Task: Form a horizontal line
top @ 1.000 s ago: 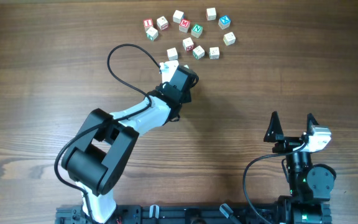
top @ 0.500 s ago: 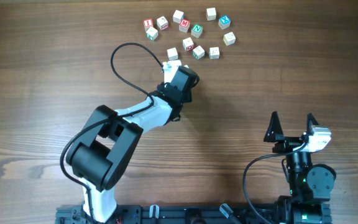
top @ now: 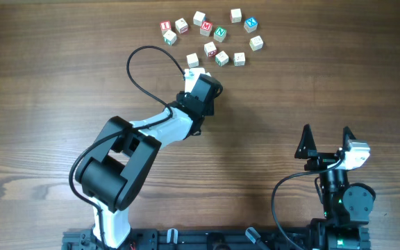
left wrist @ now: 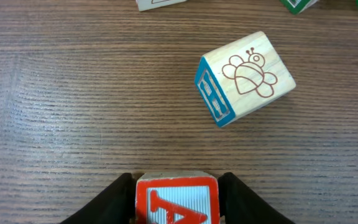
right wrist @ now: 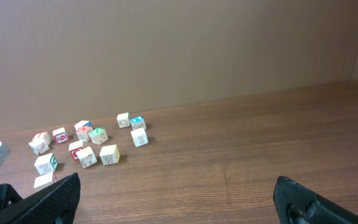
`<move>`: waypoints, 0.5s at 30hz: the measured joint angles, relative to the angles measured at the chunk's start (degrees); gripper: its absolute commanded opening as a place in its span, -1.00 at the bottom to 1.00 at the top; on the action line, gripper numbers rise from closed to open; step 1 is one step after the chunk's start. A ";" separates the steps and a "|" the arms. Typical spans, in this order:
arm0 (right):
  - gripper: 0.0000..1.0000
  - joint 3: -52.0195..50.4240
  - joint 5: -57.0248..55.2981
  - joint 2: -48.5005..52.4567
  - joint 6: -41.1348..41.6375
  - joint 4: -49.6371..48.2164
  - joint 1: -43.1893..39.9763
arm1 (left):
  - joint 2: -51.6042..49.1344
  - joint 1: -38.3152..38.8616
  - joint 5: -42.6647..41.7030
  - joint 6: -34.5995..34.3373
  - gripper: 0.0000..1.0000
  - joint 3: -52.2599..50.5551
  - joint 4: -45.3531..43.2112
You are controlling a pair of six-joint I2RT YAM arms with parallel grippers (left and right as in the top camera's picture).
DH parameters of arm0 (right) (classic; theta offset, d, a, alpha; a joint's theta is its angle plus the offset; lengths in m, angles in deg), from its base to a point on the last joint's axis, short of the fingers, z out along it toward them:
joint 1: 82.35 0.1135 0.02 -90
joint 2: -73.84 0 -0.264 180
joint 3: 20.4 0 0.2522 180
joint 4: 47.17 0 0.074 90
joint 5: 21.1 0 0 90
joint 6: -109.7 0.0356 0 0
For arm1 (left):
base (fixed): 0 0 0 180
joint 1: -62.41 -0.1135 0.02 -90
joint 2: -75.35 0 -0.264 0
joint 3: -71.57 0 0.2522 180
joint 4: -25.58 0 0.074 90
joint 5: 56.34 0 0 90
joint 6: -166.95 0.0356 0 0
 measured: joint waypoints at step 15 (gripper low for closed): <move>0.99 0.00 0.00 0.00 0.00 0.00 0.00 | 4.35 -0.33 -0.02 2.67 1.00 13.92 12.63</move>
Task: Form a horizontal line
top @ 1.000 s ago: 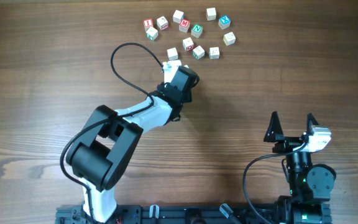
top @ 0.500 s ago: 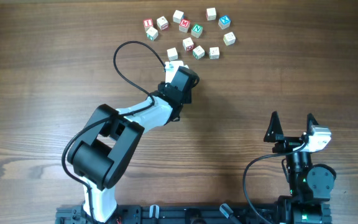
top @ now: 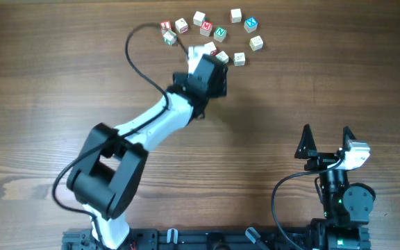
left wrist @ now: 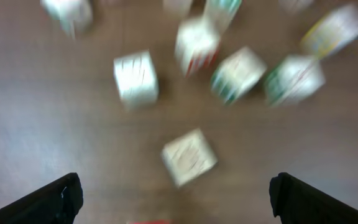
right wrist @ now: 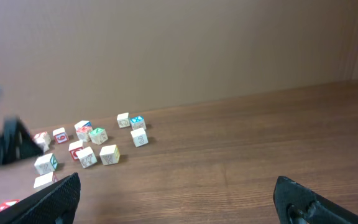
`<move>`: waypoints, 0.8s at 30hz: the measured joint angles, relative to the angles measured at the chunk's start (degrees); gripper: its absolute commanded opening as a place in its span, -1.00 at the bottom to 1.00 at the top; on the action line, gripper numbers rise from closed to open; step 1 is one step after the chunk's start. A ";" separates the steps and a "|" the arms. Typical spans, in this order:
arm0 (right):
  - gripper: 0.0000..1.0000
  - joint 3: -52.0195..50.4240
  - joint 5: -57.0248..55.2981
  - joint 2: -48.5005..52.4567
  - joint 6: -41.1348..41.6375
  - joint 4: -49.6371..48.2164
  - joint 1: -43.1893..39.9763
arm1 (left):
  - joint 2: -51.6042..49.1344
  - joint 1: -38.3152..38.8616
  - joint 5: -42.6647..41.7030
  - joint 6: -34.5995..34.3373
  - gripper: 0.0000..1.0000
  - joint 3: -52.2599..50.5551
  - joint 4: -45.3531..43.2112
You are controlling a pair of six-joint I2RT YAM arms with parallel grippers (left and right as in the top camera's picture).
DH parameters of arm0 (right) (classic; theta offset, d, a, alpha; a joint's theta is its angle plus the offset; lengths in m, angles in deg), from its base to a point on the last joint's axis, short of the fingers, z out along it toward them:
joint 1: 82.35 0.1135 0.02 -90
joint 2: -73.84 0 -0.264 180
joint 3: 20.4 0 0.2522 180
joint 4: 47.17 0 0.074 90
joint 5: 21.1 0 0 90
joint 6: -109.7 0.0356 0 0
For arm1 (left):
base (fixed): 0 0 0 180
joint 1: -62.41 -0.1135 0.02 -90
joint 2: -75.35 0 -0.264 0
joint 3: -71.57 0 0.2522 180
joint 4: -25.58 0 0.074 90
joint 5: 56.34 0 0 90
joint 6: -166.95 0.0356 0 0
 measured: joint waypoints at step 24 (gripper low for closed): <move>0.99 0.00 1.99 0.00 14.25 -0.09 0.00 | 12.00 -11.98 -9.73 0.42 1.00 4.39 26.58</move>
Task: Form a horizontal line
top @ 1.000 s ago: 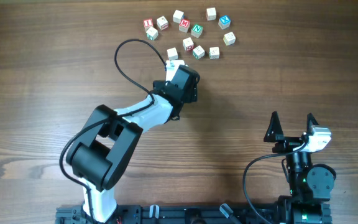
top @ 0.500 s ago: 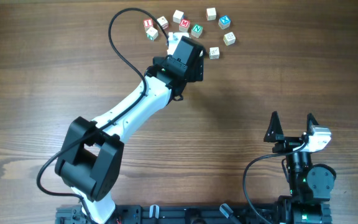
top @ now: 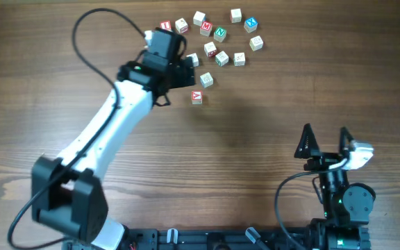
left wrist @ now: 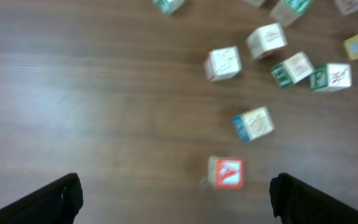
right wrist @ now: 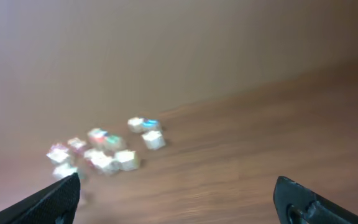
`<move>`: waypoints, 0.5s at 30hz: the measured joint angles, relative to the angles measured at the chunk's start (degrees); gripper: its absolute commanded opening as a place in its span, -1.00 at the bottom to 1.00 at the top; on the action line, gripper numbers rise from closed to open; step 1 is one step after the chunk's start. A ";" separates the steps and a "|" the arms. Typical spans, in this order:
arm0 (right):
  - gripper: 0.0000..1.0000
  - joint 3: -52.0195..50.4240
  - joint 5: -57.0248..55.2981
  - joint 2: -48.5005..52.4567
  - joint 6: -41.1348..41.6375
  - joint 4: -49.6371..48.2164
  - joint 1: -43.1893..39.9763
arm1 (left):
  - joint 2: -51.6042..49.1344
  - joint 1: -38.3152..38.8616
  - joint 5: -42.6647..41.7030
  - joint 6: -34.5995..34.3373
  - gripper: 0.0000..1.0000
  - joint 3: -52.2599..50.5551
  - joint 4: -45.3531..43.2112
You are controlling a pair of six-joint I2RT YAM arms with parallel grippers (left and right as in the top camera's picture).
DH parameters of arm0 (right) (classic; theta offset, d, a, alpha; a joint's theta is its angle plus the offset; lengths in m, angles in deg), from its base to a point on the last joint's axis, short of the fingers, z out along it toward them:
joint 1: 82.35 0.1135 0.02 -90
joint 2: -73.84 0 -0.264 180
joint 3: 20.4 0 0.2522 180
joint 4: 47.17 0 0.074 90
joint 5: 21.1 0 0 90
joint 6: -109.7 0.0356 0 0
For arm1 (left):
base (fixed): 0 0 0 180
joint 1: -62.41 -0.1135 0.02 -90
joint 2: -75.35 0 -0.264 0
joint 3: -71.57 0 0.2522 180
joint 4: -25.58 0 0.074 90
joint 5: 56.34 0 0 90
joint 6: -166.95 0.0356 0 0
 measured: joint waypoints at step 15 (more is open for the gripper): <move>0.99 0.00 13.03 0.37 29.22 -6.05 0.00 | 10.25 -2.12 -1.57 -15.82 1.00 -0.02 12.11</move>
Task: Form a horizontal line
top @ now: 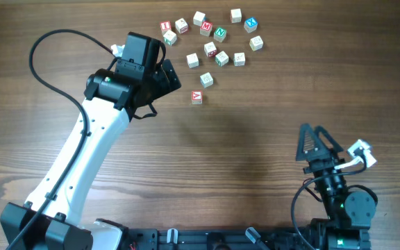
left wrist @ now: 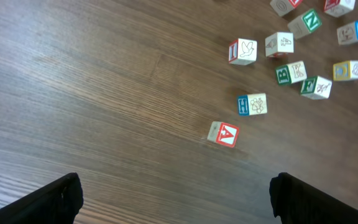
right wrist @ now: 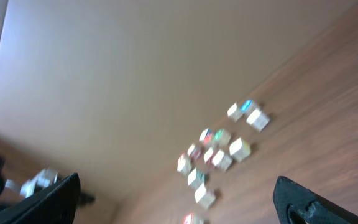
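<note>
A red "A" block (top: 196, 97) (left wrist: 223, 134) lies alone on the wooden table, just below a block with a blue side and a bee drawing (top: 206, 80) (left wrist: 253, 104). Several more letter blocks (top: 214, 35) are scattered at the far edge, in no line. My left gripper (top: 170, 78) (left wrist: 179, 208) hangs open and empty, high above the table to the left of the red block. Near the front right, my right gripper (top: 318, 142) (right wrist: 179, 208) is open, empty and tilted; it sees the blocks (right wrist: 219, 155) from afar, blurred.
The left arm's white links (top: 89, 146) and black cable (top: 40, 48) cross the left half of the table (top: 269, 104). A brown wall (right wrist: 135, 62) fills the background of the right wrist view.
My left gripper has pulled back farther left, away from the blocks, and is still open. The right gripper has tilted over where it stands. No block has moved.
My left gripper was first shut on the red "A" block just below the cluster. Then it was open over the cluster. The red block then lay alone below the bee block, with the gripper withdrawn to the left. Now it is farther off.
</note>
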`<move>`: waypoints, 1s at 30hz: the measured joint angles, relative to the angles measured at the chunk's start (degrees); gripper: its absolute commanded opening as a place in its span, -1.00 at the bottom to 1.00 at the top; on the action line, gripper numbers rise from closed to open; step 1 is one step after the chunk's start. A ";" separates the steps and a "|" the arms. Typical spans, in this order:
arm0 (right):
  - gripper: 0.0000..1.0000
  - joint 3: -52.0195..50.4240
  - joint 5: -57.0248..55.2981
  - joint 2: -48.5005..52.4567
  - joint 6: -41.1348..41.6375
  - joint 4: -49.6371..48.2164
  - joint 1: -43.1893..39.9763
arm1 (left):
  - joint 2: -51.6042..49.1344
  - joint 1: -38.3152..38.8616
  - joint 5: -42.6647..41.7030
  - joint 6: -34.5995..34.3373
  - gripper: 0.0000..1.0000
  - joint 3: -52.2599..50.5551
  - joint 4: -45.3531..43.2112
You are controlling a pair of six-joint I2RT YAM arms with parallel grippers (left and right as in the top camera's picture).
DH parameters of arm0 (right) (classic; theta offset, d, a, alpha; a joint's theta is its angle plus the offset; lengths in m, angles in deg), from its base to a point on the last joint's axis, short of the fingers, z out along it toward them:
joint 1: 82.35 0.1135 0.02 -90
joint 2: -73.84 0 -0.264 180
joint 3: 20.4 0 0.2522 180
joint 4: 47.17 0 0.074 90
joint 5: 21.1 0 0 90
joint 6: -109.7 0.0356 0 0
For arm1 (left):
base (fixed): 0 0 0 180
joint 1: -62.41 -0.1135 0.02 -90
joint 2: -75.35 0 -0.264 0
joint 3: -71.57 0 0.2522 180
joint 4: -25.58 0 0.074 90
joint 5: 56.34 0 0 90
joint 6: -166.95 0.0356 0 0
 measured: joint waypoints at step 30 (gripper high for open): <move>0.99 78.49 8.46 98.73 -42.71 24.04 13.49 | 0.00 -1.29 1.57 -19.56 1.00 -23.69 -30.23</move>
